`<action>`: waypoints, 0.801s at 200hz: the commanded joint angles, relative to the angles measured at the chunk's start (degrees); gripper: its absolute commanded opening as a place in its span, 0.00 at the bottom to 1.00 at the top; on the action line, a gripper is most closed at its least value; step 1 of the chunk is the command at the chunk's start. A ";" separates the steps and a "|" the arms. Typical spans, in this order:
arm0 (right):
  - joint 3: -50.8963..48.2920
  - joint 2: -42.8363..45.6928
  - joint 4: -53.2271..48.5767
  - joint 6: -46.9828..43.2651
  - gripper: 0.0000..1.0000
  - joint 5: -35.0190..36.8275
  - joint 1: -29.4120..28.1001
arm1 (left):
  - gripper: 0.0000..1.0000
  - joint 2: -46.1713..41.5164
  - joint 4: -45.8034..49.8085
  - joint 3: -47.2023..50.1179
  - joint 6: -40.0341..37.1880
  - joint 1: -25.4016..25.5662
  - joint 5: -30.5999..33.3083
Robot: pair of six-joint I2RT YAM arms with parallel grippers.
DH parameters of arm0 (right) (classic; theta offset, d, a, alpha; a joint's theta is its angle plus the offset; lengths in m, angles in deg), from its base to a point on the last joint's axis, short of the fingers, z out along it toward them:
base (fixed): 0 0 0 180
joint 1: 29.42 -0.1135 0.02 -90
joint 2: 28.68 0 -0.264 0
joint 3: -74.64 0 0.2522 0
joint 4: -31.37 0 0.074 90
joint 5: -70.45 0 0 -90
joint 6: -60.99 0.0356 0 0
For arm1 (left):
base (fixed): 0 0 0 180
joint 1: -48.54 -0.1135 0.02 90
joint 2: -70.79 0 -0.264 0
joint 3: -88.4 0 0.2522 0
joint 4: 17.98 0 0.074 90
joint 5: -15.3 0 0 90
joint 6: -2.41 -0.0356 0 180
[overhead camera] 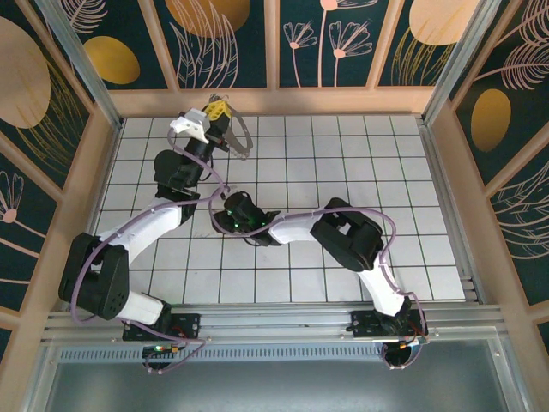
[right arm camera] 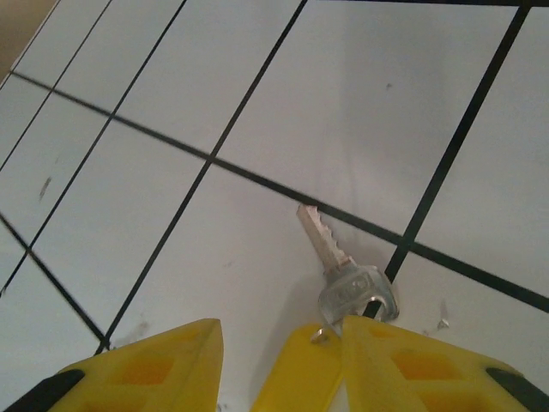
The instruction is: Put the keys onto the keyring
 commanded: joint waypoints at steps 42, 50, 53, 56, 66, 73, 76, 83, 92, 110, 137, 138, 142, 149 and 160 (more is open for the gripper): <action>8.79 -4.29 -13.69 6.62 0.36 5.58 -1.18 | 0.00 2.36 -3.13 -3.36 1.99 -1.12 -0.56; 9.36 -4.52 -14.58 6.71 0.36 5.75 -1.31 | 0.00 2.50 -3.26 -3.38 2.07 -1.17 -0.56; 9.54 -4.61 -14.92 6.71 0.35 5.77 -1.25 | 0.00 2.62 -3.27 -3.36 2.14 -1.21 -0.56; 9.79 -4.73 -15.23 6.71 0.35 5.76 -1.34 | 0.00 2.67 -3.28 -3.38 2.16 -1.21 -0.56; 10.65 -5.16 -16.34 6.71 0.35 6.06 -1.42 | 0.00 2.87 -3.30 -3.39 2.33 -1.29 -0.64; 11.14 -5.44 -17.01 6.73 0.35 6.35 -1.51 | 0.00 2.93 -3.41 -3.36 2.51 -1.29 -0.69; 11.27 -5.53 -17.16 6.71 0.35 6.44 -1.51 | 0.00 2.94 -3.45 -3.41 2.56 -1.30 -0.73; 11.53 -5.71 -17.38 6.65 0.35 6.49 -1.52 | 0.00 3.06 -3.63 -3.39 2.60 -1.35 -0.82; 11.79 -5.98 -17.55 6.69 0.34 6.53 -1.59 | 0.00 3.03 -3.71 -3.35 2.70 -1.35 -0.75; 12.23 -6.41 -17.89 6.71 0.33 6.80 -1.57 | 0.00 2.95 -3.81 -3.36 2.78 -1.36 -0.85; 12.95 -6.95 -18.66 6.93 0.31 7.86 -1.44 | 0.00 2.85 -3.81 -3.34 2.96 -1.46 -0.91; 12.96 -6.99 -18.64 6.91 0.31 7.91 -1.43 | 0.00 2.85 -3.81 -3.34 2.96 -1.47 -0.91; 12.98 -7.03 -18.62 7.05 0.31 8.08 -1.42 | 0.00 2.85 -3.85 -3.38 3.04 -1.48 -0.99; 13.06 -7.12 -18.63 7.22 0.30 8.21 -1.34 | 0.00 2.85 -3.80 -3.36 3.12 -1.48 -1.08; 13.20 -7.21 -18.60 7.33 0.29 8.40 -1.25 | 0.00 2.85 -3.79 -3.37 3.21 -1.46 -1.17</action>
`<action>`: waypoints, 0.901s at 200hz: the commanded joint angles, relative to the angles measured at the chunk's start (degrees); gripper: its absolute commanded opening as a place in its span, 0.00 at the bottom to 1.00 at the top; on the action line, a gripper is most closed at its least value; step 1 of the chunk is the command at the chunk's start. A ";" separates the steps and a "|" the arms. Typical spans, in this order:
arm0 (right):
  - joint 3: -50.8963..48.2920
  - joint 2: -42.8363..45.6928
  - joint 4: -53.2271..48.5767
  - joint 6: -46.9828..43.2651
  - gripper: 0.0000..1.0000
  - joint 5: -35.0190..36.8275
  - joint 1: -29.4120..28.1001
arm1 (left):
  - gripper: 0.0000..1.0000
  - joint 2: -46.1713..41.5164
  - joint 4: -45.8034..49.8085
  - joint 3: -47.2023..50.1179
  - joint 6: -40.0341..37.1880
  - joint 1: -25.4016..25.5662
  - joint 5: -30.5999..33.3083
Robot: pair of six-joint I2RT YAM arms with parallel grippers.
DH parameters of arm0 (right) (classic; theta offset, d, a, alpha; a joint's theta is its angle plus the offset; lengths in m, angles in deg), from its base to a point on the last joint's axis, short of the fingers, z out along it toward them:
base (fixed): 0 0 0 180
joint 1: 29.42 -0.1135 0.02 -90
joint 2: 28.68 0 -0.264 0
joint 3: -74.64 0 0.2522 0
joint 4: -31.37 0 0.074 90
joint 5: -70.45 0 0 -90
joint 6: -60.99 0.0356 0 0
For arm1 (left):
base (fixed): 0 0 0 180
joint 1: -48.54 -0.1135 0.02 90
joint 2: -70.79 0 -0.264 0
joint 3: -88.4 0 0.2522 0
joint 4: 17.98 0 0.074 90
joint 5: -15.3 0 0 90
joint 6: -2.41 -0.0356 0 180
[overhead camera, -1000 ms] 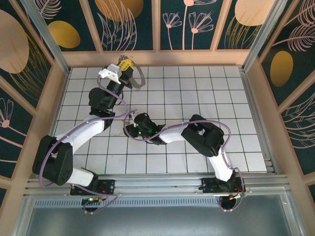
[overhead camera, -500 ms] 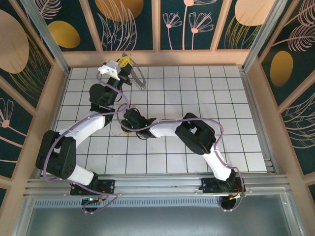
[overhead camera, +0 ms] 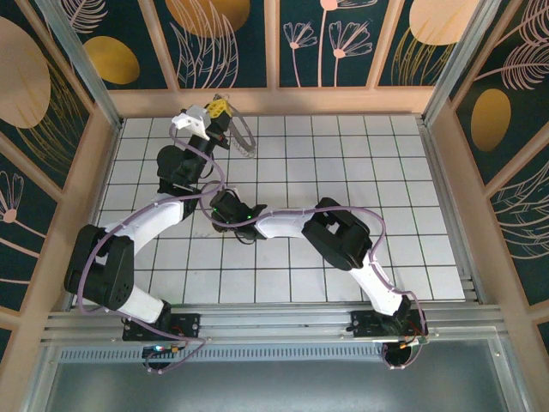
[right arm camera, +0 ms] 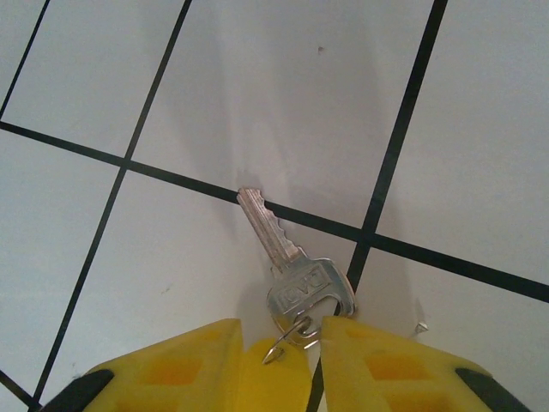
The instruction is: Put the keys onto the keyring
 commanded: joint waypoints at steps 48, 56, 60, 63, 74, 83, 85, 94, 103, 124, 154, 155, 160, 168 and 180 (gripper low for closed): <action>1.69 -1.55 -2.65 0.93 0.17 2.99 0.14 | 0.00 0.01 -3.63 -2.10 1.62 -0.60 -1.00; 1.01 -1.05 -2.44 0.88 0.13 3.10 0.17 | 0.00 -0.07 -3.63 -2.10 1.63 -0.60 -1.15; 0.50 -0.77 -2.17 0.88 0.10 3.17 0.18 | 0.00 -0.12 -3.55 -2.14 1.63 -0.60 -1.25; 0.17 -0.52 -2.01 0.88 0.08 3.18 0.21 | 0.00 -0.14 -3.51 -2.12 1.63 -0.60 -1.34; -1.31 0.44 -1.45 1.05 0.01 3.27 0.35 | 0.00 -0.25 -3.29 -2.11 1.63 -0.57 -1.52; -2.82 1.46 -1.01 1.12 0.00 3.61 0.48 | 0.00 -0.41 -3.10 -2.18 1.71 -0.58 -1.68; -3.21 1.74 -0.94 1.20 0.00 3.62 0.51 | 0.00 -0.42 -3.03 -2.14 1.71 -0.60 -1.74; -4.97 3.01 -0.25 1.30 0.00 3.86 0.60 | 0.00 -0.56 -2.93 -2.10 1.85 -0.60 -2.04; -7.04 4.36 0.35 1.39 0.00 4.12 0.92 | 0.00 -0.68 -2.85 -2.16 2.13 -0.60 -2.27; -12.61 8.14 1.86 1.62 0.00 4.89 1.69 | 0.00 -0.87 -2.23 -2.12 2.93 -0.60 -3.55; -22.93 14.63 4.09 2.28 0.00 5.64 3.60 | 0.00 -1.28 -0.97 -2.12 4.79 -0.60 -7.04; -23.31 14.84 4.20 2.32 0.00 5.64 3.69 | 0.00 -1.30 -0.85 -2.11 4.88 -0.60 -7.18; -25.10 15.94 4.37 2.50 0.00 5.75 4.13 | 0.00 -1.38 -0.61 -2.14 5.40 -0.60 -7.84; -27.98 17.62 4.69 2.61 0.00 5.91 4.83 | 0.00 -1.48 -0.10 -2.17 6.28 -0.56 -8.89; -31.97 20.31 4.66 2.89 0.00 6.46 5.77 | 0.00 -1.65 0.51 -2.10 7.85 -0.51 -10.22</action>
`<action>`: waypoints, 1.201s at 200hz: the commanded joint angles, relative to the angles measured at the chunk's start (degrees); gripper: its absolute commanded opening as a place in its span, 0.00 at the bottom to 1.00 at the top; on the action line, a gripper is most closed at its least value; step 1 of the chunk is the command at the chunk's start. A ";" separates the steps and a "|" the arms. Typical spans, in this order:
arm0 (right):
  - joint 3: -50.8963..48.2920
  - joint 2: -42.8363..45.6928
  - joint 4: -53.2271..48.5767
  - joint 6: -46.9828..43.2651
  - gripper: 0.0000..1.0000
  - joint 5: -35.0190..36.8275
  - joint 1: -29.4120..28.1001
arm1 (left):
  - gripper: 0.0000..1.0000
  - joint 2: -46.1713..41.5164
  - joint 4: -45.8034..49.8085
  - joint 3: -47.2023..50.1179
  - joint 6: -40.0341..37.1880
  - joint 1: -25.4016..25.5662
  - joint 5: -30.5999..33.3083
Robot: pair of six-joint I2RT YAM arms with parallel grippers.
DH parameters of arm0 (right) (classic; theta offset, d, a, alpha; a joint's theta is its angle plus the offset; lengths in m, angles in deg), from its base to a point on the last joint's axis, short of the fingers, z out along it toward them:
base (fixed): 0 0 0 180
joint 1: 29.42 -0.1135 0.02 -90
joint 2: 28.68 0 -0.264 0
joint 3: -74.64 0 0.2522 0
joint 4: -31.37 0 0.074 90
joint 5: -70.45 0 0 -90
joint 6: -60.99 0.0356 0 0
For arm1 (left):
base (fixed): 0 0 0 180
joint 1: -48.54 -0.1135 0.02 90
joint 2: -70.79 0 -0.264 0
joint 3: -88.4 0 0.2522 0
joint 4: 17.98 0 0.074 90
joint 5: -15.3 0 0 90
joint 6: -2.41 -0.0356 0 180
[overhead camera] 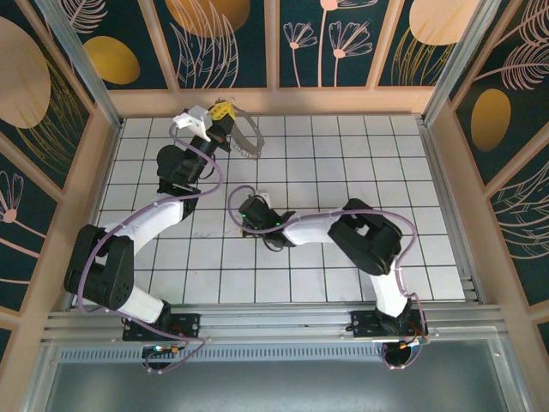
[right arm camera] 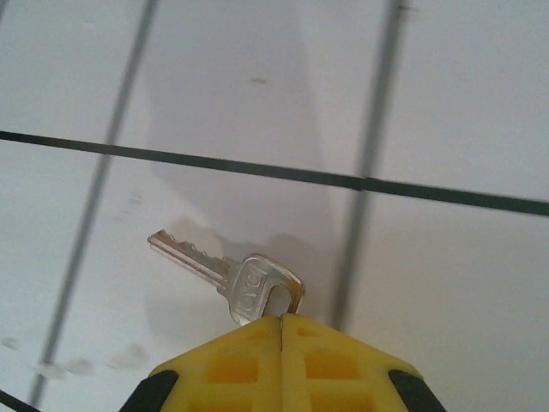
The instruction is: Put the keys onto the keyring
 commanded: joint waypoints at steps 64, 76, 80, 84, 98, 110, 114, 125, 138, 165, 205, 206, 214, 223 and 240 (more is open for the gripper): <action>-25.95 20.41 -3.53 3.71 0.00 6.39 8.76 | 0.00 -3.54 3.86 1.72 3.83 4.28 -9.73; -28.45 22.38 -3.17 3.91 0.00 6.13 10.21 | 0.00 -3.98 5.15 2.42 2.81 5.63 -10.41; -29.13 22.97 -3.09 3.97 0.00 6.12 10.75 | 0.00 -4.14 5.30 2.59 2.64 5.99 -11.03; -29.74 23.38 -3.00 4.02 0.00 6.15 11.14 | 0.00 -4.23 5.39 2.81 2.58 6.30 -11.92; -31.28 23.99 -2.56 4.29 0.00 6.10 12.19 | 0.00 -4.58 5.41 3.56 2.27 7.24 -15.37; -32.08 24.03 -2.01 4.36 0.00 5.95 12.64 | 0.00 -4.80 5.56 3.92 2.22 7.93 -18.30; -32.22 23.96 -1.86 4.42 0.00 5.78 12.74 | 0.00 -4.93 5.65 4.01 2.15 8.20 -19.01; -32.44 23.68 -1.42 4.42 0.00 5.49 12.87 | 0.00 -5.52 6.15 4.55 1.60 9.00 -20.48; -32.58 23.24 -1.27 4.54 0.00 5.49 12.87 | 0.00 -6.30 6.98 5.15 0.62 9.88 -21.71; -33.03 23.47 -1.15 4.76 0.00 5.05 12.96 | 0.00 -7.92 8.86 5.89 -0.40 11.45 -24.71; -34.56 25.60 -2.56 6.15 0.00 4.96 13.31 | 0.00 -10.40 9.53 8.40 -1.53 13.12 -26.56; -34.55 25.68 -2.60 6.23 0.00 4.96 13.31 | 0.00 -10.46 9.54 8.51 -1.54 13.16 -26.59; -34.92 26.17 -2.77 6.54 0.00 4.98 13.47 | 0.00 -10.92 9.62 8.96 -2.01 13.31 -26.87; -35.18 26.80 -3.12 6.77 0.00 5.05 13.51 | 0.00 -11.38 9.88 9.29 -2.62 13.54 -27.04; -35.50 27.68 -3.70 7.21 0.00 5.14 13.67 | 0.00 -12.17 10.04 10.04 -4.11 13.81 -27.14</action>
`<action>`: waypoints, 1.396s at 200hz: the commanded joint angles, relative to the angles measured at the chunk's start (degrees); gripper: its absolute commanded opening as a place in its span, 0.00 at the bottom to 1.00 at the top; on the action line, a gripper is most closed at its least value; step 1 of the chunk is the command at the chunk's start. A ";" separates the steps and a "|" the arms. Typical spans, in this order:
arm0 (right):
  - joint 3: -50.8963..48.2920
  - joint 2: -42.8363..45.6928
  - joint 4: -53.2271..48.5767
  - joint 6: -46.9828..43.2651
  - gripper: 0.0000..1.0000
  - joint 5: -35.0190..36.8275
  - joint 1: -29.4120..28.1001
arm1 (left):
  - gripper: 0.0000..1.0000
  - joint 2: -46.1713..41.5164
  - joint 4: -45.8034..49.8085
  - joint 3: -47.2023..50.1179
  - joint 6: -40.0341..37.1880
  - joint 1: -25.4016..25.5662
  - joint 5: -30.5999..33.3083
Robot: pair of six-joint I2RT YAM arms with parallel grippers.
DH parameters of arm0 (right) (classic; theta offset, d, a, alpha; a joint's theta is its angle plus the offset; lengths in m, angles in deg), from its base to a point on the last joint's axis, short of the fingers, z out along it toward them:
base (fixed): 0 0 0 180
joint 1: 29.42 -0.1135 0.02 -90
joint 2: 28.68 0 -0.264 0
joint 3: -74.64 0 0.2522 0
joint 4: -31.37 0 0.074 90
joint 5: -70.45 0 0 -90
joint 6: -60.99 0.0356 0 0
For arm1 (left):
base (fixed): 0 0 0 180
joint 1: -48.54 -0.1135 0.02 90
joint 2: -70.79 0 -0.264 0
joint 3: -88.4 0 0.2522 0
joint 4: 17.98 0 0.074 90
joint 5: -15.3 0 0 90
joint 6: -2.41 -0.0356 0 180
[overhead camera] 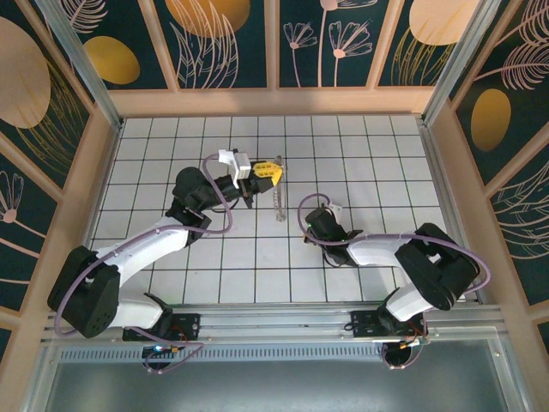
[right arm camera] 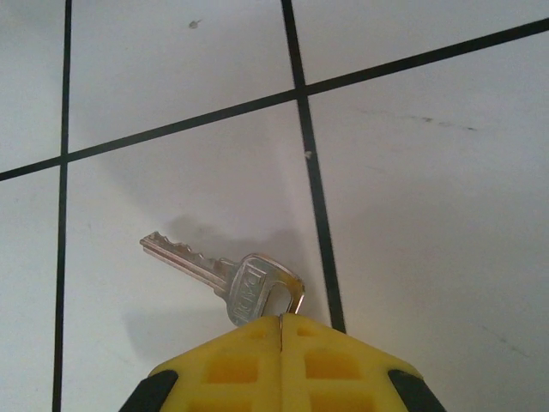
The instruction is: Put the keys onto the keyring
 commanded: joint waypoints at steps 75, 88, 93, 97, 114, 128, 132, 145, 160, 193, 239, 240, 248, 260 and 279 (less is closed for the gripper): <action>-1.46 1.78 -8.96 2.20 0.01 -1.72 0.98 | 0.00 -2.91 -1.18 2.01 -3.49 0.60 -0.47; -1.29 3.02 -9.34 2.29 0.12 -2.26 1.01 | 0.00 -3.21 -1.72 2.57 -3.21 0.70 0.57; -1.20 3.68 -9.60 2.35 0.16 -2.26 1.03 | 0.00 -3.42 -1.86 2.73 -3.02 0.68 1.01; -1.07 4.20 -9.90 2.42 0.17 -2.23 1.03 | 0.00 -3.50 -2.00 2.88 -2.88 0.69 1.33; -0.55 6.88 -11.38 2.69 0.22 -1.83 1.16 | 0.00 -3.95 -3.49 3.71 -2.19 0.67 3.03; -0.08 9.20 -12.84 2.96 0.23 -1.28 1.39 | 0.00 -4.11 -4.44 4.54 -1.82 0.68 3.66; -0.01 9.89 -13.25 3.06 0.23 -1.06 1.43 | 0.00 -4.24 -4.46 4.61 -1.76 0.65 3.78; -0.03 11.97 -14.15 3.44 0.23 -1.03 1.79 | 0.00 -4.39 -4.28 4.82 -1.72 0.67 4.08; -0.21 13.79 -14.66 3.84 0.23 -1.77 2.50 | 0.00 -4.80 -4.07 5.18 -1.72 0.67 4.43; -0.41 14.37 -14.78 4.17 0.22 -3.12 3.39 | 0.00 -5.62 -4.07 5.83 -1.55 0.72 4.71; 1.32 11.33 -13.82 3.94 0.22 -4.84 3.58 | 0.00 -5.75 -4.99 5.90 -0.92 0.67 4.52; 1.38 11.29 -13.78 3.93 0.21 -4.89 3.58 | 0.00 -5.72 -4.99 5.87 -0.92 0.67 4.52; 1.60 10.62 -13.55 3.84 0.21 -5.18 3.59 | 0.00 -5.69 -5.12 5.93 -0.85 0.70 4.52; 1.95 9.66 -13.14 3.75 0.21 -5.29 3.59 | 0.00 -5.69 -5.26 5.93 -0.71 0.66 4.40; 2.61 8.45 -12.51 3.36 0.21 -5.44 3.58 | 0.00 -5.71 -5.25 5.98 -0.57 0.65 4.36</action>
